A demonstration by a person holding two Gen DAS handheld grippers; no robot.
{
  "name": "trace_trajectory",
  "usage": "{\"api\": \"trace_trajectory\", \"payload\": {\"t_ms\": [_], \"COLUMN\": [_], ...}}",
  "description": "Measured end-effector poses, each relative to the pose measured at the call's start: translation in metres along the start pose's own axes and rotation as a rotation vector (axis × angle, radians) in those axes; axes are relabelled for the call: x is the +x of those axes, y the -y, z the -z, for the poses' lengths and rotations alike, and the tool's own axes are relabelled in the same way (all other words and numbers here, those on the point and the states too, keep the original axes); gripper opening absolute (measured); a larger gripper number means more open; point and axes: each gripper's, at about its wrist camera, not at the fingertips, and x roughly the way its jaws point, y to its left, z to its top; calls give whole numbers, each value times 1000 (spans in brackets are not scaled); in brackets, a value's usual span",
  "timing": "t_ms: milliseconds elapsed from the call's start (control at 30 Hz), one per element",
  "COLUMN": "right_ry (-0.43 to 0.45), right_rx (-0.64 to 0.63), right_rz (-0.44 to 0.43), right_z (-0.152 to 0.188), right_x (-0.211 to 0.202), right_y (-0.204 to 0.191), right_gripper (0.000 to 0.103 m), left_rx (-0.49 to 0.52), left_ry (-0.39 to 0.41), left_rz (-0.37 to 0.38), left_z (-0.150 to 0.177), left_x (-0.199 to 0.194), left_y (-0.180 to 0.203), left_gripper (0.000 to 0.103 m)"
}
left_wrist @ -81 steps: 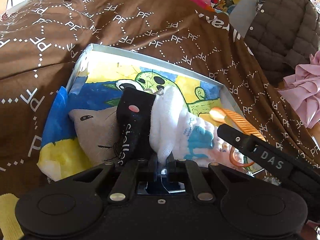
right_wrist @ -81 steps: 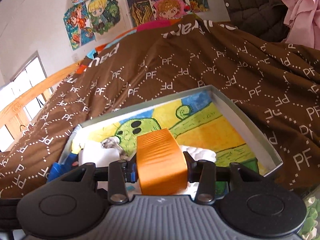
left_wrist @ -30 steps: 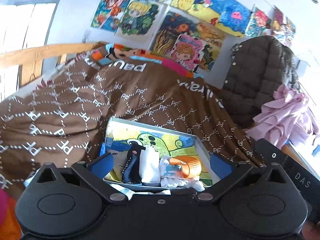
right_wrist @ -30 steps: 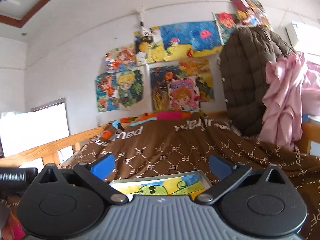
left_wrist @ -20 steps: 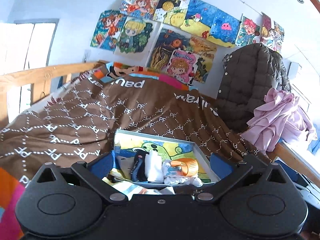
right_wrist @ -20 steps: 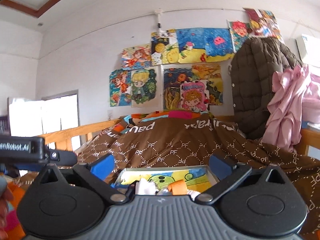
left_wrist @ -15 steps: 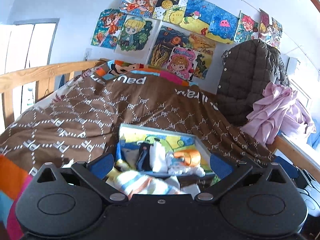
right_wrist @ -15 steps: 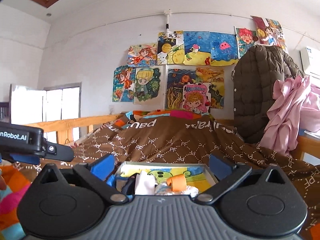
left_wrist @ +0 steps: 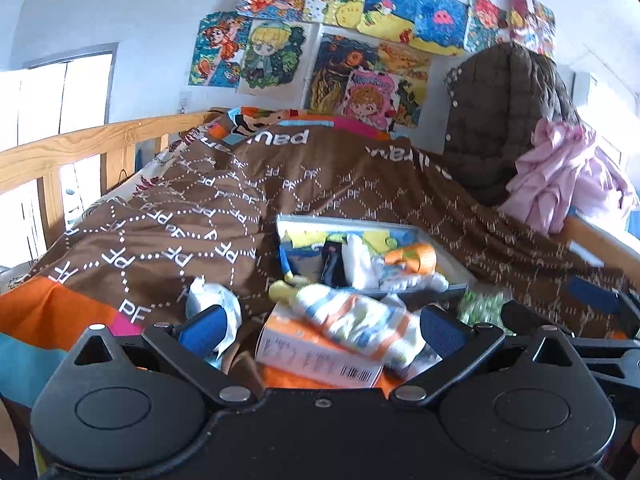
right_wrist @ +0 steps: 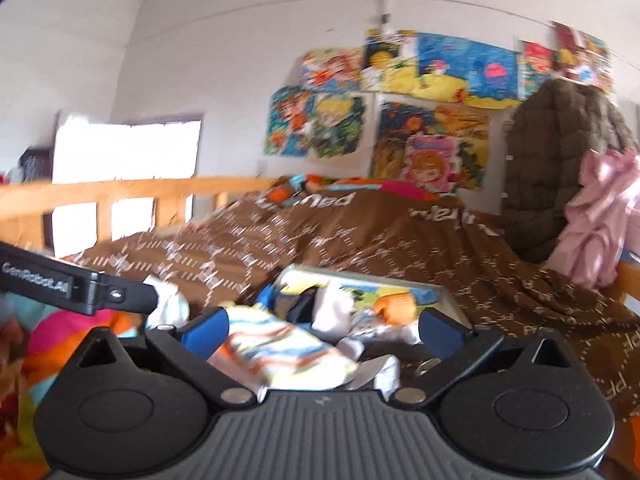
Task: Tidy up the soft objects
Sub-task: 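Move both grippers back to the pile toward the tissue pack and striped towel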
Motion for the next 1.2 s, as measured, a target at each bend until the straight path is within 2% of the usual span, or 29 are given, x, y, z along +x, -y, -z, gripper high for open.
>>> {"api": "trace_trajectory", "payload": {"t_ms": [200,533,767,867,1033,1200], "right_ry": [-62,-163,-177,-171,-154,-139], "right_rx": [-118,-158,-162,-157,-128,-87], "right_rz": [-42,-99,-84,-72,-63,-81], "right_z": [8,21,24,25,25,26], "right_x": [15,41,60,62,65,73], "right_y": [-28,-43,-51,-52,-52,-52], "right_gripper": [103,103,103,103,103,103], "left_rx": [34,55,62,57,77,83], "left_ry": [-37,-100,-99,-73,-39,-36], "left_rz": [11,-5,-3,-39,-59,-82], "left_z": [19,39,46,46,48,47], "left_x": [4,29,41,43,48,59], "left_y": [-14,-43,-58,-64,-66,-65], "left_gripper": [102,102,102,102,102,102]}}
